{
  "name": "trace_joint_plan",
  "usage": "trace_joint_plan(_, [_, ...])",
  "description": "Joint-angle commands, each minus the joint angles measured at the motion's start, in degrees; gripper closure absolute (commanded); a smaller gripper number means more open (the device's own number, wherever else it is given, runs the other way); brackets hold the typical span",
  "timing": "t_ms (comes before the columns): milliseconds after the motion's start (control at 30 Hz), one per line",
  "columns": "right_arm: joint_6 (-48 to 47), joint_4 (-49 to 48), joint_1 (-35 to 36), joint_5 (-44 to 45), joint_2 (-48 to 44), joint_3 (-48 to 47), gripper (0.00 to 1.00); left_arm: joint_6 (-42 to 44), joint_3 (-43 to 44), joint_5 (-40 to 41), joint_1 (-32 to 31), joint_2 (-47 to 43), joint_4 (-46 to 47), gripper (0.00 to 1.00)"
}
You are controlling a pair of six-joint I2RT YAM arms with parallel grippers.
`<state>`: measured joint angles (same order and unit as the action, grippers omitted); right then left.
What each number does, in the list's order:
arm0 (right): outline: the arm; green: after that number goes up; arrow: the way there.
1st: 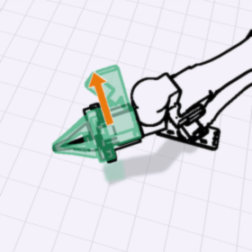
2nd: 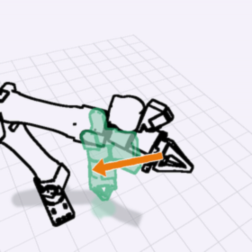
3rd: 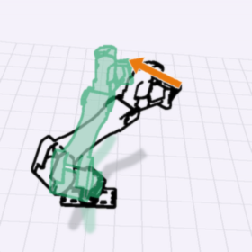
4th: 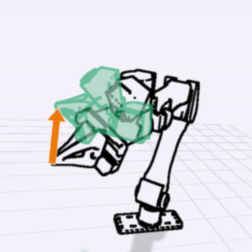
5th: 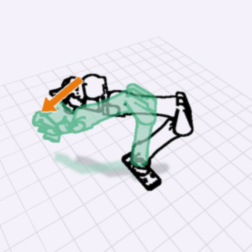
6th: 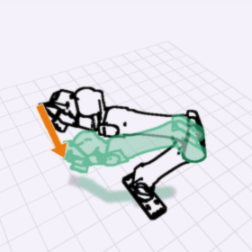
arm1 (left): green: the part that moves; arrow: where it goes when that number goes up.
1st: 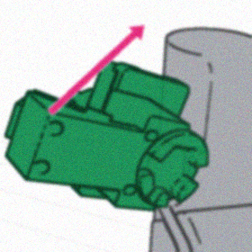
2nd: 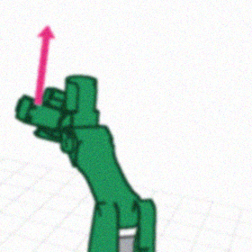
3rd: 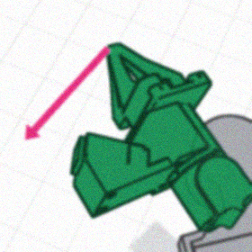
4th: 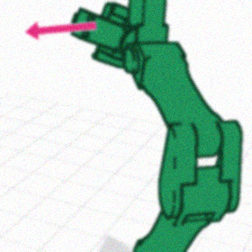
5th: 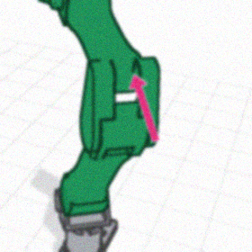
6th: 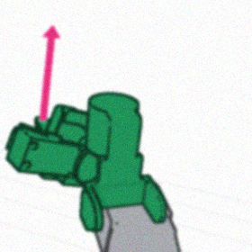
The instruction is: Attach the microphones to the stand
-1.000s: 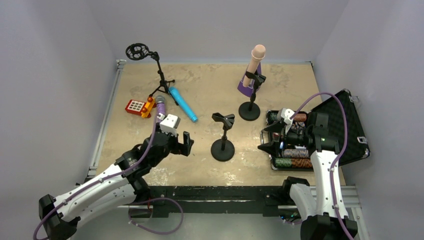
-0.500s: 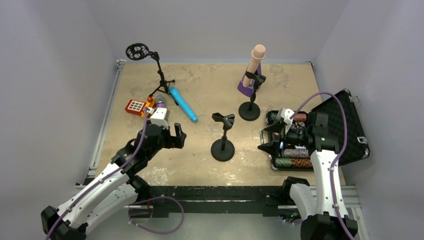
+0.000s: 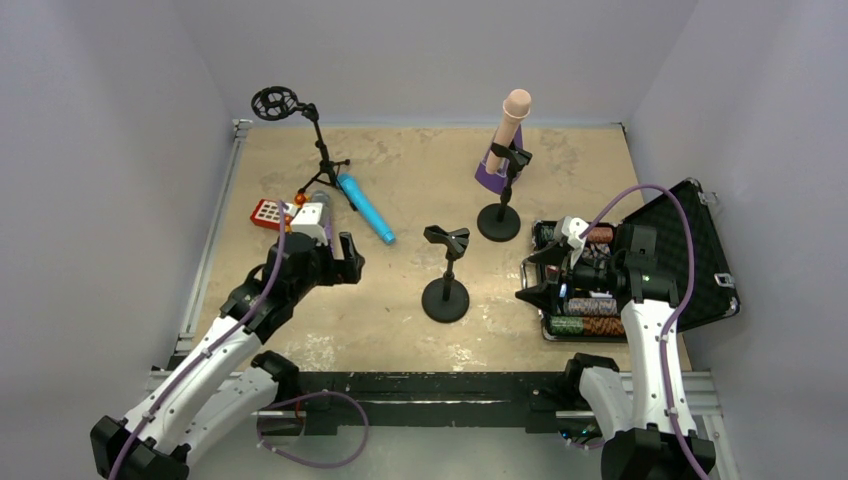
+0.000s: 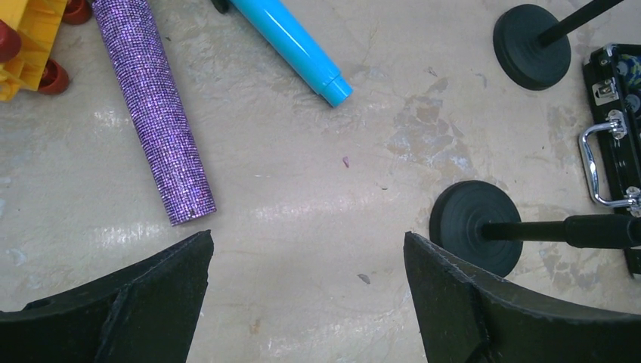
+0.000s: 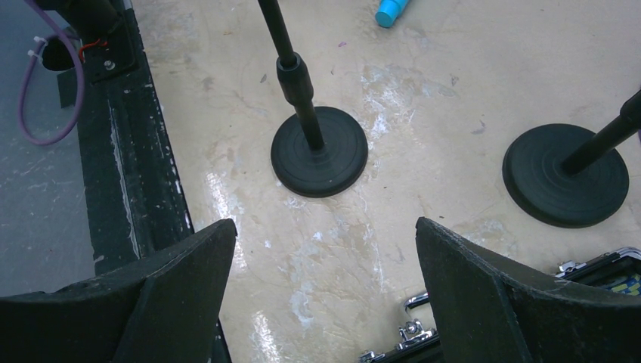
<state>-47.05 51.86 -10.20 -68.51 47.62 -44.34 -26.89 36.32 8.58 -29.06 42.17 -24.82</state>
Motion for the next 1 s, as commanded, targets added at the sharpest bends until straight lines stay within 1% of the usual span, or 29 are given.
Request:
trace_joint_plan(0, [-0.85,0.10,-0.33,-0.68,-0.07,-1.55,0.07,-1.05,0.87,0.71,1.74,0.56,1.04,0.00])
trace_joint_plan(400, [-0.94,0.26,-0.29,-0.92,0.13,-1.65,0.07,-0.31,-0.46,4.59,4.05,3.71,2.15,0.00])
trace_joint_plan(633, [-1.11,0.51,-0.29,-1.09,0.17,-1.75,0.07,0.72,0.86,8.54,4.40,6.28,1.49,0.00])
trace_joint_plan(967, [-1.29,0.70,-0.30,-1.25,0.13,-1.83,0.07,1.82,4.20,14.00,4.88,13.02,1.50,0.01])
